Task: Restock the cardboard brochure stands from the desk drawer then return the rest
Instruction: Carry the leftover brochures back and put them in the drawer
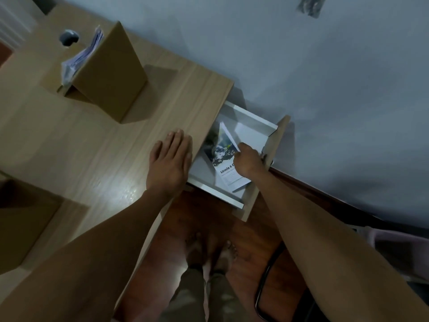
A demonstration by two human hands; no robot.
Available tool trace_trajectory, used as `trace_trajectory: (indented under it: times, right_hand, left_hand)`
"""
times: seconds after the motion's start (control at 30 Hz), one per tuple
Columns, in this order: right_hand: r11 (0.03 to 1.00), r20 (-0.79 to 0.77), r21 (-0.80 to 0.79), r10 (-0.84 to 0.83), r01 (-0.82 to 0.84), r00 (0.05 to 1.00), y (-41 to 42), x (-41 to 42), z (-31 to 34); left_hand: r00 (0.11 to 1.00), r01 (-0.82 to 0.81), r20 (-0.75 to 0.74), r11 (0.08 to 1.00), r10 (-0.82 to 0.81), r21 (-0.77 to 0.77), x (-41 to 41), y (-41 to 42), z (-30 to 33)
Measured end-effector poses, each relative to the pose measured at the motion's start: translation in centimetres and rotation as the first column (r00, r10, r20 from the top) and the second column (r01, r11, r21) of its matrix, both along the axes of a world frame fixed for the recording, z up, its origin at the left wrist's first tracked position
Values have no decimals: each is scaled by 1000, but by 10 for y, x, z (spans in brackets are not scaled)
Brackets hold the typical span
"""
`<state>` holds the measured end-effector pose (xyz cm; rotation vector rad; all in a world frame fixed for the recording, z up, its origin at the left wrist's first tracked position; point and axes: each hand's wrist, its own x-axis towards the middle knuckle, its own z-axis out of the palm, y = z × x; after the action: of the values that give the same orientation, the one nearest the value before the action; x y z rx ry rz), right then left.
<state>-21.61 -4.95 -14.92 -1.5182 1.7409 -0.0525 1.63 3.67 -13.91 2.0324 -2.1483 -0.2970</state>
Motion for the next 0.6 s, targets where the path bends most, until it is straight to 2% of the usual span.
trace_trajectory:
  times: [0.17, 0.33, 0.4, 0.53, 0.6]
  right_hand:
    - [931, -38, 142, 344, -336, 938, -15, 1, -17]
    - [828, -53, 307, 507, -469, 860, -14, 4, -32]
    - [815, -84, 288, 545, -503, 834, -10, 6, -37]
    - [771, -303, 121, 628, -625, 716, 0, 4, -37]
    - [752, -322, 87, 642, -653, 696, 5, 4, -38]
  left_hand:
    - [1000, -3, 11, 1000, 3, -24, 0, 0, -3]
    - [1000, -7, 16, 999, 8, -39, 1, -1, -3]
    - [1000, -15, 14, 999, 15, -39, 1, -2, -2]
    - [1000, -18, -1, 999, 18, -36, 0, -3, -1]
    - [1000, -23, -6, 999, 23, -37, 0, -2, 0]
